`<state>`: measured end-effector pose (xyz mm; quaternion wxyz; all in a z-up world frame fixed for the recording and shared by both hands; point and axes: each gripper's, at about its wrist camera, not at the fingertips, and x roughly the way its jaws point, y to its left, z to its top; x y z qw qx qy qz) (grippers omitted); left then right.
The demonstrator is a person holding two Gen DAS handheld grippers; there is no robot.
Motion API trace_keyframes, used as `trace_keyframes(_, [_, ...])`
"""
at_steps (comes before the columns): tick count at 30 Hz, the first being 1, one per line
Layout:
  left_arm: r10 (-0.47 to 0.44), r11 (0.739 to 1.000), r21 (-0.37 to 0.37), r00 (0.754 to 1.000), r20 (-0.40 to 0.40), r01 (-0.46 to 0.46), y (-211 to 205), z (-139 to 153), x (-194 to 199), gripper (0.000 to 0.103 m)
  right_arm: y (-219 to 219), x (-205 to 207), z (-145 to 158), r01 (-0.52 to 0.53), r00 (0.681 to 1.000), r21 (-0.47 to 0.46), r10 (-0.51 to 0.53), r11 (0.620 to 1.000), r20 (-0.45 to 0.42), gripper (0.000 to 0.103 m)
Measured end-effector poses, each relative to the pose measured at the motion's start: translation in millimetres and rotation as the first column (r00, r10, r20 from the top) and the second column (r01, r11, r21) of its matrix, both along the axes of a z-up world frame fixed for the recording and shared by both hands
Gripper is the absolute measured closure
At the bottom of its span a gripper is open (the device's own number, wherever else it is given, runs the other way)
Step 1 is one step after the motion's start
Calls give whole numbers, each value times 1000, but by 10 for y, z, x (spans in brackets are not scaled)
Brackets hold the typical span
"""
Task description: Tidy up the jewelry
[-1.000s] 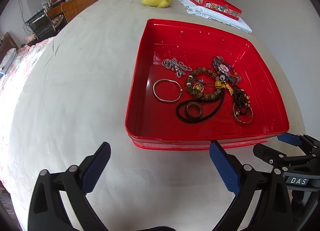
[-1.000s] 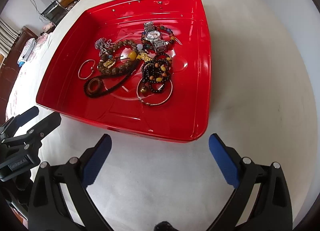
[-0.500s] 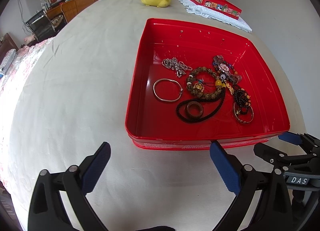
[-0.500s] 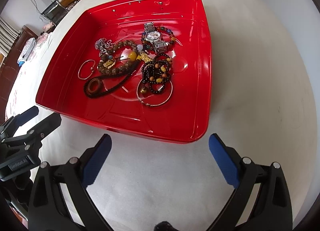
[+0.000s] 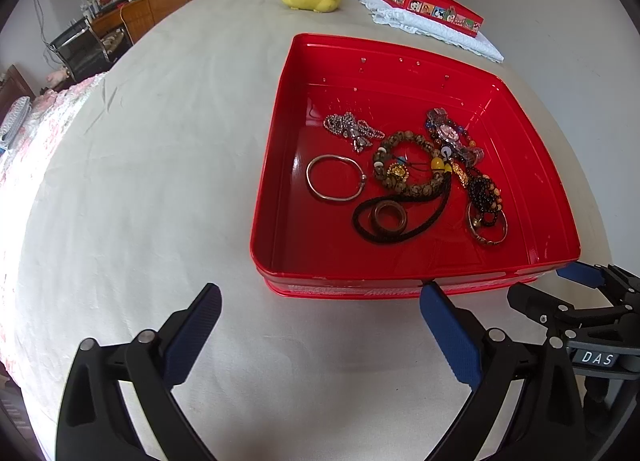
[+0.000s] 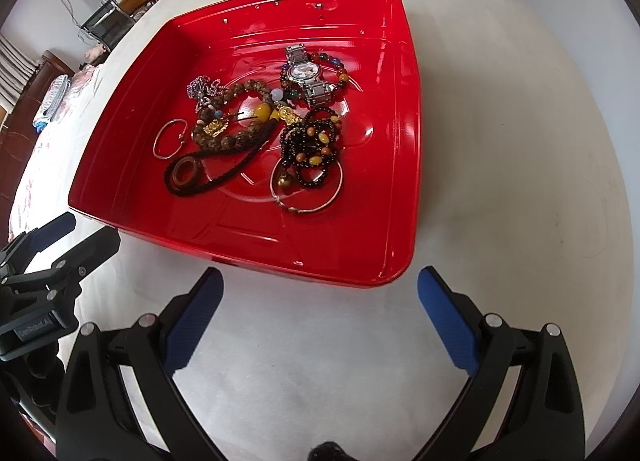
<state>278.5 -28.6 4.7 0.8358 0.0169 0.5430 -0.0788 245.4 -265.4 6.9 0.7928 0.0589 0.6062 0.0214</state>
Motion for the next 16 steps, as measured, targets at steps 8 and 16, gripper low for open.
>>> trace_keyframes(8, [-9, 1000, 2, 1000, 1, 9, 3, -10, -5, 3, 2, 2, 2, 1, 1000, -2, -1, 1000, 1, 6])
trace_keyframes(16, [-9, 1000, 2, 1000, -1, 9, 8, -15, -6, 3, 8, 5, 15, 0, 1000, -2, 0, 1000, 3, 6])
